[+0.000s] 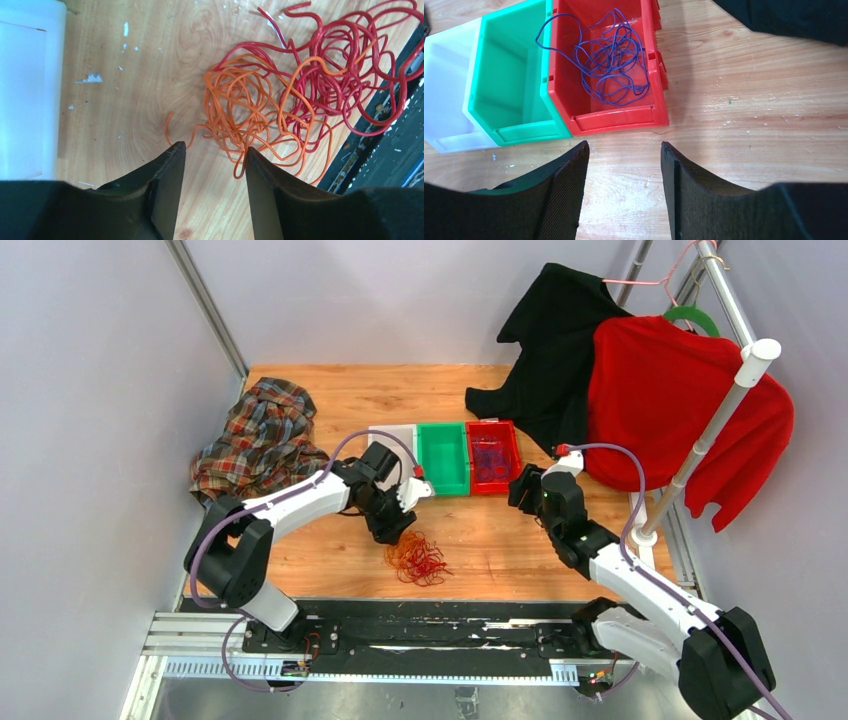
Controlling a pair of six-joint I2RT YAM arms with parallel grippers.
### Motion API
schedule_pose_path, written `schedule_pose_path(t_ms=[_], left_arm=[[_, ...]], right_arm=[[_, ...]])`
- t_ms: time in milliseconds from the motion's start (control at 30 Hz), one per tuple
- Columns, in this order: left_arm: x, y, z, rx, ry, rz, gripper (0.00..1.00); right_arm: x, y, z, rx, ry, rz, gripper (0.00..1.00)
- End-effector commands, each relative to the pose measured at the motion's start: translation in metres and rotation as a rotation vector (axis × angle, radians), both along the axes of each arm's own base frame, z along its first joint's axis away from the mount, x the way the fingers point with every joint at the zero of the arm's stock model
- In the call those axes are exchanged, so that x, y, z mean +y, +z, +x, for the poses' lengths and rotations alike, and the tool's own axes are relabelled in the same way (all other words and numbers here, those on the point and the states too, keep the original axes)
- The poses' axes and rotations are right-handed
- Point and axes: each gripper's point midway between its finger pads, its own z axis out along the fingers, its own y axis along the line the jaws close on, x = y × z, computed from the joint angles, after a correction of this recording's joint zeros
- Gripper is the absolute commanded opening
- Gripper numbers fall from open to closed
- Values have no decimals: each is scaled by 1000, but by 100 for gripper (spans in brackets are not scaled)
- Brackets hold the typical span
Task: Untangle the cables
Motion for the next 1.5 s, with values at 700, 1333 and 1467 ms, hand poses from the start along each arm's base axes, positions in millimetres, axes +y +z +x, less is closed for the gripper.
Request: schedule_pose_path(t_ms=[700, 1333, 1467], left_arm=[[-10, 172, -16, -117, 131, -250, 1], [-21, 226, -13, -153, 229, -324, 1], [-23, 232, -14, -145, 234, -343, 1]], right_arm=[[164, 123, -54, -364, 558, 128, 70], [241, 134, -103, -379, 769, 209, 71], [249, 123, -93, -372, 733, 178, 71]])
